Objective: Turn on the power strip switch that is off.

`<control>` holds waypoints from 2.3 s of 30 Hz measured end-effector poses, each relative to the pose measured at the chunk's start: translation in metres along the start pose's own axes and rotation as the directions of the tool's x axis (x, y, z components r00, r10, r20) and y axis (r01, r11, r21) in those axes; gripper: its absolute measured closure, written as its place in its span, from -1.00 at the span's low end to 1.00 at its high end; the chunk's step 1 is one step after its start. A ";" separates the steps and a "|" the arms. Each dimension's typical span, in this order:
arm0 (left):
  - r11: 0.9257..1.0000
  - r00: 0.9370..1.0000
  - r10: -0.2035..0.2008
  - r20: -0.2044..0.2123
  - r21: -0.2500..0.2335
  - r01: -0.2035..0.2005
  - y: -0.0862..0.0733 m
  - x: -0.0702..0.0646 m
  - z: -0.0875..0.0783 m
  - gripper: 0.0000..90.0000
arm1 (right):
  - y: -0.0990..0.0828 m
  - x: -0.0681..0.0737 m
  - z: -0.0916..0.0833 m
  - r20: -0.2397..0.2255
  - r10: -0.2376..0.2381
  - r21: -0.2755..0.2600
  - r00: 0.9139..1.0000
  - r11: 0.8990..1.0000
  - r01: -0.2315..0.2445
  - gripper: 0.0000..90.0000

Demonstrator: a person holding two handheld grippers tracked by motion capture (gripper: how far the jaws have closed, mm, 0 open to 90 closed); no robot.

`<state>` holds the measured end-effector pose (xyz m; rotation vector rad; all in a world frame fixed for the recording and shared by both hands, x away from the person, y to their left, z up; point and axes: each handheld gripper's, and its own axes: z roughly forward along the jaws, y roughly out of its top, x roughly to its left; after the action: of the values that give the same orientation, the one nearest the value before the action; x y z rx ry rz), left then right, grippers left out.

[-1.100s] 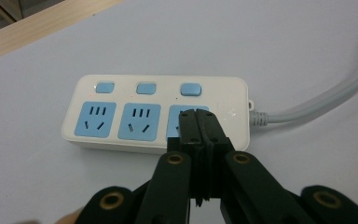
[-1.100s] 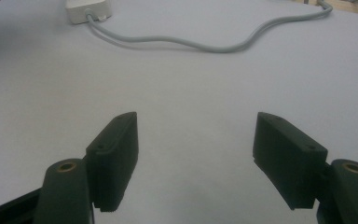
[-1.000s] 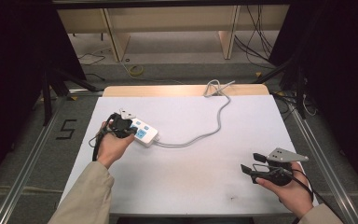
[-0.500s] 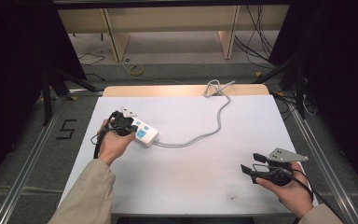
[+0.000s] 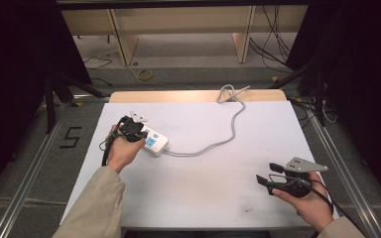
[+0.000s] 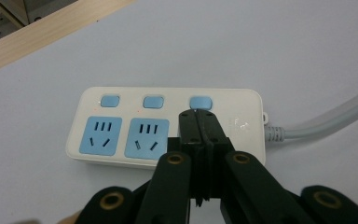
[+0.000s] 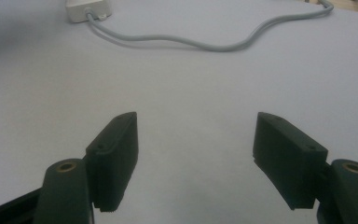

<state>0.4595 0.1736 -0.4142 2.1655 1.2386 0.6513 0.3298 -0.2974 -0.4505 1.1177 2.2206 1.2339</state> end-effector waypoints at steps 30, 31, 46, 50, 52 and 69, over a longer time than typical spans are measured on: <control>0.999 1.000 0.011 0.016 0.031 -0.011 0.015 -0.005 0.024 1.00 | 0.000 0.000 0.001 -0.002 -0.003 0.004 1.000 1.000 0.003 -0.30; 0.999 1.000 0.013 0.019 0.030 -0.013 0.016 -0.005 0.024 1.00 | 0.000 0.000 0.001 -0.003 -0.003 0.004 1.000 1.000 0.003 -0.30; 1.000 1.000 0.002 0.020 0.012 -0.002 0.025 -0.006 0.029 1.00 | 0.000 0.000 0.001 -0.003 -0.006 0.006 1.000 1.000 0.006 -0.30; 1.000 1.000 0.006 0.015 0.014 -0.007 0.026 -0.005 0.030 1.00 | 0.000 0.000 0.001 -0.004 -0.007 0.008 1.000 1.000 0.007 -0.30; 1.000 1.000 0.006 0.015 0.015 -0.006 0.026 -0.005 0.031 1.00 | 0.000 0.000 0.001 -0.004 -0.007 0.006 1.000 1.000 0.007 -0.30; 1.000 1.000 0.005 0.021 0.029 -0.006 0.027 -0.003 0.038 1.00 | 0.000 0.001 0.001 -0.004 -0.009 0.007 1.000 1.000 0.009 -0.30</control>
<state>0.4991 0.1513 -0.4237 2.1943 1.2385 0.6149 0.3303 -0.2962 -0.4511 1.1075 2.2322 1.2269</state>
